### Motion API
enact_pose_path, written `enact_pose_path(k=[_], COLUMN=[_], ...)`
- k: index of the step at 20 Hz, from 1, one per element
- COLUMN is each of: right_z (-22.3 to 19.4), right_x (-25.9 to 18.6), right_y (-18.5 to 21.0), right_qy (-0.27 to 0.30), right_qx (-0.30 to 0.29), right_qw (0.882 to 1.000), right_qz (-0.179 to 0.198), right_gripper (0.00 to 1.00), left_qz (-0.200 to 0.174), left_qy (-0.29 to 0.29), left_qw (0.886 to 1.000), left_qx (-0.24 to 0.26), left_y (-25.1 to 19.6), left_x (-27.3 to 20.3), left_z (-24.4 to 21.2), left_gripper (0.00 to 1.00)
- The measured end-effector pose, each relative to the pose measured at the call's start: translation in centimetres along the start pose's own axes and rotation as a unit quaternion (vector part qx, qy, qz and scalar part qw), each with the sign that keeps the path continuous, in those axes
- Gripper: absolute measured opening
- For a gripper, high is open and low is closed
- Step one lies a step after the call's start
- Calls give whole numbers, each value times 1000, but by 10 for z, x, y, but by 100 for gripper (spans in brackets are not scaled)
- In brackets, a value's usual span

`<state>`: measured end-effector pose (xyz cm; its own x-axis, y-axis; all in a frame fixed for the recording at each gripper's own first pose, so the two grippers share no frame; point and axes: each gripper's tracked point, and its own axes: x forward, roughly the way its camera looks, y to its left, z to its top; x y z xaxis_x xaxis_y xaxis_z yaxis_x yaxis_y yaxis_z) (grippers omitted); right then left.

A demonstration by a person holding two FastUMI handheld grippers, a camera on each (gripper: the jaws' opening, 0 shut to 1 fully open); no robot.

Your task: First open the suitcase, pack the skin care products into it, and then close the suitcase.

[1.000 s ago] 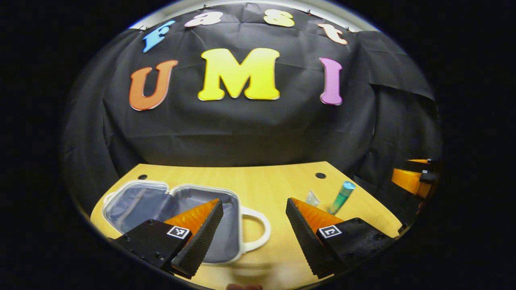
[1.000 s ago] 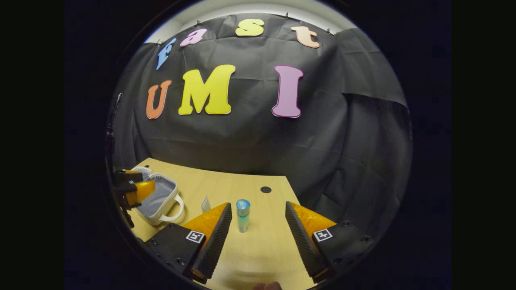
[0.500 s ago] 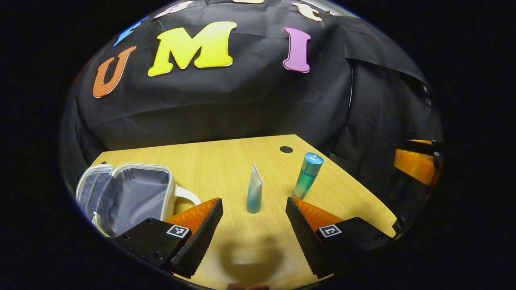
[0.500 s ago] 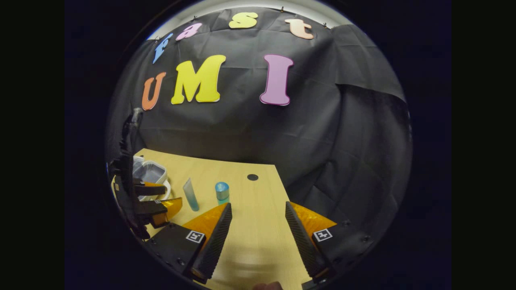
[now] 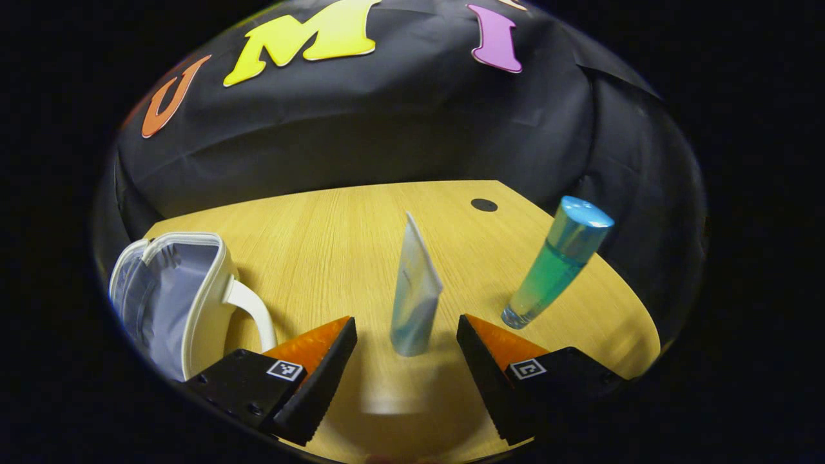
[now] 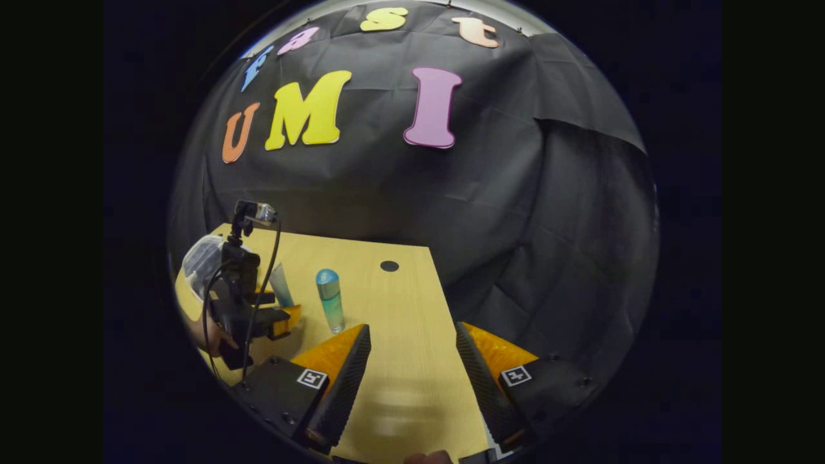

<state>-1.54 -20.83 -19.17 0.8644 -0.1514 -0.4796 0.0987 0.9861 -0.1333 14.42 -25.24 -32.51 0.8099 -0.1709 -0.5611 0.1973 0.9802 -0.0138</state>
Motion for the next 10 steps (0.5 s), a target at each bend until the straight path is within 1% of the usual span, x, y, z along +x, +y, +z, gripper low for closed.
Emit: enact_pose_path(k=[1, 2, 3, 4, 5, 6, 7, 8, 9, 10], right_z=[-2, -2, -2, -2, -4, -7, -9, -13, -16, -19], right_x=[4, 10, 16, 22, 28, 32, 36, 39, 41, 44], right_y=[-2, 0, 3, 8, 12, 17, 22, 26, 31, 37], right_qy=[2, 4, 5, 6, 8, 11, 15, 19, 23, 25], right_qx=[4, 9, 13, 16, 17, 16, 16, 15, 12, 7], right_qw=[1000, 1000, 1000, 1000, 999, 999, 999, 998, 998, 997], right_qz=[3, 6, 12, 20, 28, 38, 46, 56, 66, 75], right_gripper=[79, 78, 79, 79, 79, 78, 78, 79, 79, 79], left_qz=[5, 7, 7, 6, 3, -1, -1, 1, 5, 2], left_qy=[1, 2, 7, 12, 17, 21, 21, 24, 26, 27], left_qw=[1000, 1000, 1000, 1000, 1000, 1000, 1000, 1000, 1000, 1000], left_qx=[2, 5, 8, 9, 7, 5, 5, 6, 9, 10], left_y=[2, 3, 4, 3, 3, 0, 1, 2, 3, 3], left_x=[3, 3, 5, 7, 8, 9, 10, 13, 14, 15], left_z=[1, 1, -1, -6, -9, -12, -11, -13, -14, -14], left_gripper=[96, 93, 85, 82, 80, 70, 68, 64, 50, 52])
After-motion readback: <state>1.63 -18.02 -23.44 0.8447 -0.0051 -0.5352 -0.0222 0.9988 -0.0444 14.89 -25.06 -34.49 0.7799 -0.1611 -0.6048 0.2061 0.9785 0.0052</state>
